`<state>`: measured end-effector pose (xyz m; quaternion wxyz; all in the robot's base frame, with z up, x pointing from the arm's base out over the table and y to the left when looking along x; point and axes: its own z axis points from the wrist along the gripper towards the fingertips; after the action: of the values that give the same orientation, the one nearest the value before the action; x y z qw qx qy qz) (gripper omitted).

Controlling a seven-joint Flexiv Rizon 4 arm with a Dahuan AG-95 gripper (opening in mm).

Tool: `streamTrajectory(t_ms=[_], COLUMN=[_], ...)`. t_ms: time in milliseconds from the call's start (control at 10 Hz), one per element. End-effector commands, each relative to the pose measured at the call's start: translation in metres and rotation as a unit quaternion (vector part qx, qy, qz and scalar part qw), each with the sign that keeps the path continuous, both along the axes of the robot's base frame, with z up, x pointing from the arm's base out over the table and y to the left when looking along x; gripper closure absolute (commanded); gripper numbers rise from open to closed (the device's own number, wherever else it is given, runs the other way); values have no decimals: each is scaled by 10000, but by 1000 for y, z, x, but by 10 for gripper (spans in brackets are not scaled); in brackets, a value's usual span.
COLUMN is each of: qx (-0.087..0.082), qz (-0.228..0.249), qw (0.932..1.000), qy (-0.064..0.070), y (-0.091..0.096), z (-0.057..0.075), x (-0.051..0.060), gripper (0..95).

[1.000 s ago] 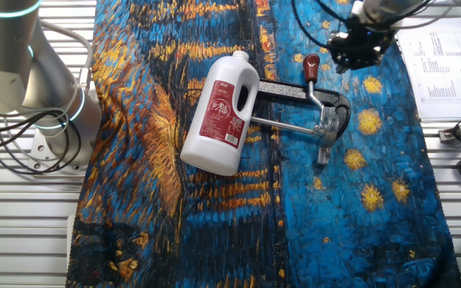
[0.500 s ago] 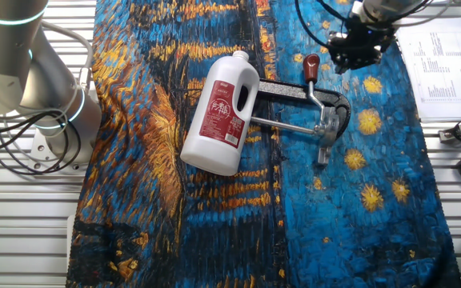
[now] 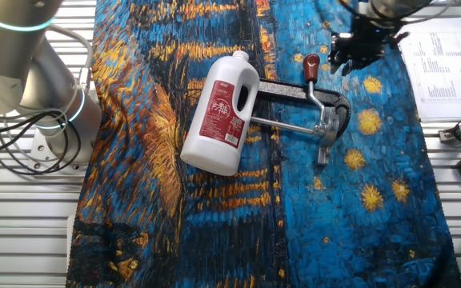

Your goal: Pull up the lever

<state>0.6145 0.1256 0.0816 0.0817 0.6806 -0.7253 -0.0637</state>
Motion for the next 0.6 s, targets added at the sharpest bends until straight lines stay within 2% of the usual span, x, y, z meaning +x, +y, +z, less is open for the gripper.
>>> streamTrajectory(t_ms=[100,300,500,600], qx=[-1,-58,-107,-130], qz=[74,-29,-209,-219], qw=[9999,9999,9997,9997], qy=[142,106,-9,-67], y=[0,0,1,1], z=[0,2,7,9], x=[-1,-10,-30,-34], gripper=[760,760,760,760])
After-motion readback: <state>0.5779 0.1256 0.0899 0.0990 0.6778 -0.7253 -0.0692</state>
